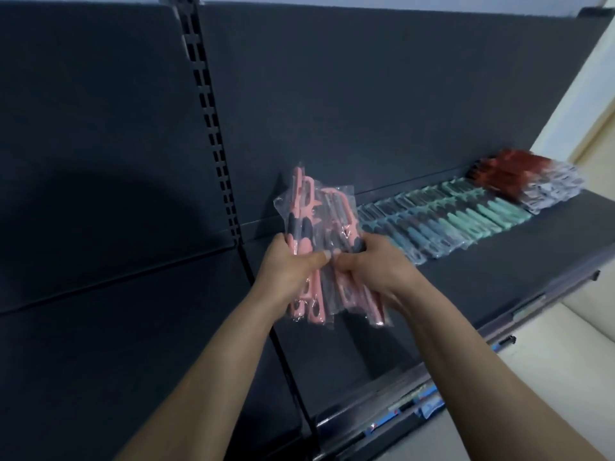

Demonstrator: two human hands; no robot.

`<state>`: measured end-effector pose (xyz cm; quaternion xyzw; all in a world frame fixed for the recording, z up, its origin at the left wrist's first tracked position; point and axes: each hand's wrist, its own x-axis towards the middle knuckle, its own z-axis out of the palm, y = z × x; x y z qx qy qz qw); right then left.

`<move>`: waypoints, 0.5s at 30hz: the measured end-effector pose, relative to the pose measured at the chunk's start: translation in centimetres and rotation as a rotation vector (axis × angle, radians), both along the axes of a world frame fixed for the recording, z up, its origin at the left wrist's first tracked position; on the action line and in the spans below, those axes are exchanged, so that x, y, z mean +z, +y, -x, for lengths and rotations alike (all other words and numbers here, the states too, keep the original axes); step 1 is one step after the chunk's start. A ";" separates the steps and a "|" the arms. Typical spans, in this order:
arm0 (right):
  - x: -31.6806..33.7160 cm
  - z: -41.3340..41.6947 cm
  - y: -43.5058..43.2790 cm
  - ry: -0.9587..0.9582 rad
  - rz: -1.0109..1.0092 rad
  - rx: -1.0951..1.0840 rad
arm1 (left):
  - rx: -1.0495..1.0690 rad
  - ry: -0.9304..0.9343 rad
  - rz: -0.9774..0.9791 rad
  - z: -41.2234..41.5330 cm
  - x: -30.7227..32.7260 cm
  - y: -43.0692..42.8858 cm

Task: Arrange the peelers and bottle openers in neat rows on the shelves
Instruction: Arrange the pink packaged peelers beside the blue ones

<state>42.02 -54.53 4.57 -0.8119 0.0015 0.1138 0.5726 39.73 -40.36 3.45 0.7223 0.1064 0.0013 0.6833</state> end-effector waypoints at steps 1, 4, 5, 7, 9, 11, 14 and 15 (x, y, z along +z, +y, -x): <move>-0.2 -0.8 -0.1 0.019 0.015 0.049 | 0.000 -0.007 0.031 -0.2 -0.1 -0.1; -0.5 -2.4 -0.2 0.083 -0.014 0.199 | 0.019 -0.009 0.056 -0.7 -0.3 -0.8; -0.7 -2.9 -0.3 0.095 -0.001 0.236 | 0.037 0.007 0.067 -0.9 -0.4 -1.2; -0.8 -4.1 -0.6 0.132 0.033 0.303 | 0.076 0.058 0.099 -1.4 -0.6 -2.0; -0.7 -5.0 -0.9 0.187 0.052 0.374 | 0.124 0.102 0.136 -1.8 -0.9 -2.6; -0.7 -5.7 -1.4 0.225 0.066 0.441 | 0.160 0.138 0.179 -2.1 -1.2 -3.1; -0.5 -6.3 -2.1 0.290 0.004 0.486 | 0.206 0.156 0.288 -2.4 -1.6 -3.5; -0.5 -6.5 -2.2 0.310 -0.021 0.496 | 0.214 0.157 0.325 -2.4 -1.7 -3.7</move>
